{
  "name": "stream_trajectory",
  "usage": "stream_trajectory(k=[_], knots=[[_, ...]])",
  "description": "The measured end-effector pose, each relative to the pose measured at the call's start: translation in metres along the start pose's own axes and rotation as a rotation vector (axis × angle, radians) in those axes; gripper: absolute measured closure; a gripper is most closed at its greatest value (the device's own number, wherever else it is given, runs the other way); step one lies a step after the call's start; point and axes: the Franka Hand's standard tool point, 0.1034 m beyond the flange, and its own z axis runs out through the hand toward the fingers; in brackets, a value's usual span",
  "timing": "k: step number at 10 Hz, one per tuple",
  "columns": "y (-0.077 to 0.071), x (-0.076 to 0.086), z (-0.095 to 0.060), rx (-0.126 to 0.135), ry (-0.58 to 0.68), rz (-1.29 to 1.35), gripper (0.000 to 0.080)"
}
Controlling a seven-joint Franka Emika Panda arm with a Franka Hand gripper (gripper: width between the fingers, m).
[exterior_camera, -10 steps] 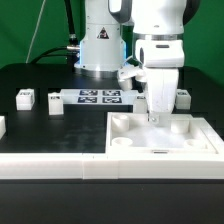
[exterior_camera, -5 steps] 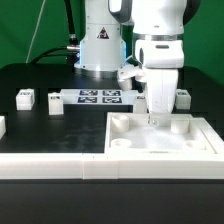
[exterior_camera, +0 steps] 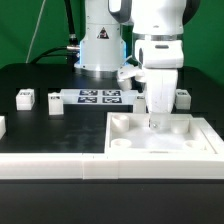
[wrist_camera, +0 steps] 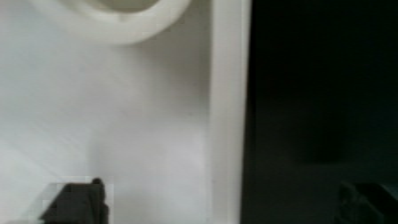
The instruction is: Assemble one leg
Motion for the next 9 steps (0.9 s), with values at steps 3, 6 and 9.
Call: stream_trajectory(k=[3,6,9], knots=[[-0.003,0.002,-0.010,-0.009,-0.002,0.041,0.0151],[-0.017,0.021,-0.044,-0.029,-0.012,0.116,0.0151],[-0.019,0.022,-0.044,-0.028,-0.011,0.155,0.0151]])
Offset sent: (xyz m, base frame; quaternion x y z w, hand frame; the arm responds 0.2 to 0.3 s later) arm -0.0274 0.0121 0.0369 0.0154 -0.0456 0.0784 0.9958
